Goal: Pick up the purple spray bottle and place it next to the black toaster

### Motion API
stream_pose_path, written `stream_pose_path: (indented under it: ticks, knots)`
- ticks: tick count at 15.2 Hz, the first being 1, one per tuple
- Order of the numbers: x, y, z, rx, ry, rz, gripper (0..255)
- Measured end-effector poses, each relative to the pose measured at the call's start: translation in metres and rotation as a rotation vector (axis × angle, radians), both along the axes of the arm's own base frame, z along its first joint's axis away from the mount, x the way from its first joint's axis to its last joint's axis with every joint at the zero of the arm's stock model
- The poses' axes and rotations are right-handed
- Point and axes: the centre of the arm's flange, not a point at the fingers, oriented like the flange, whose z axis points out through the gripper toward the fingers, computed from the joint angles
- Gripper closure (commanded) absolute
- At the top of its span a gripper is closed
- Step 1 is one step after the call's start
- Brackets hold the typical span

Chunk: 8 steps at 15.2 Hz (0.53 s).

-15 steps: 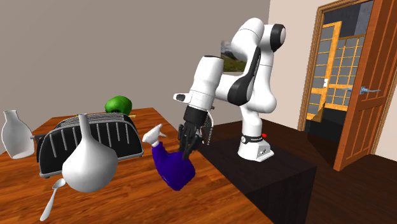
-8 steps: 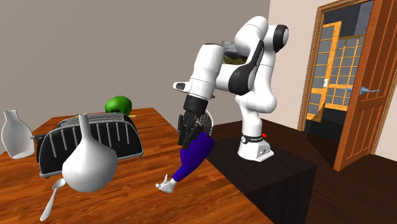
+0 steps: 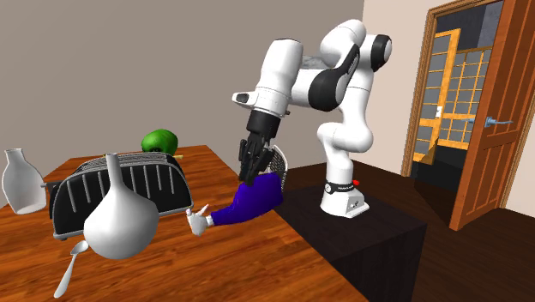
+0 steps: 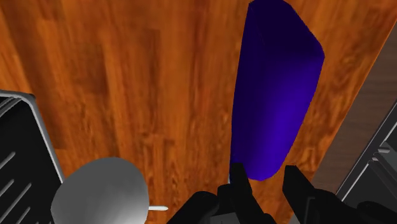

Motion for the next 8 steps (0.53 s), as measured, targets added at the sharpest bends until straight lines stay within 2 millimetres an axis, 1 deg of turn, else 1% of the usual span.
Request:
stream_pose_path:
  ticks: [8]
  knots:
    - [0.002, 0.001, 0.042, 0.000, 0.000, 0.000, 255]
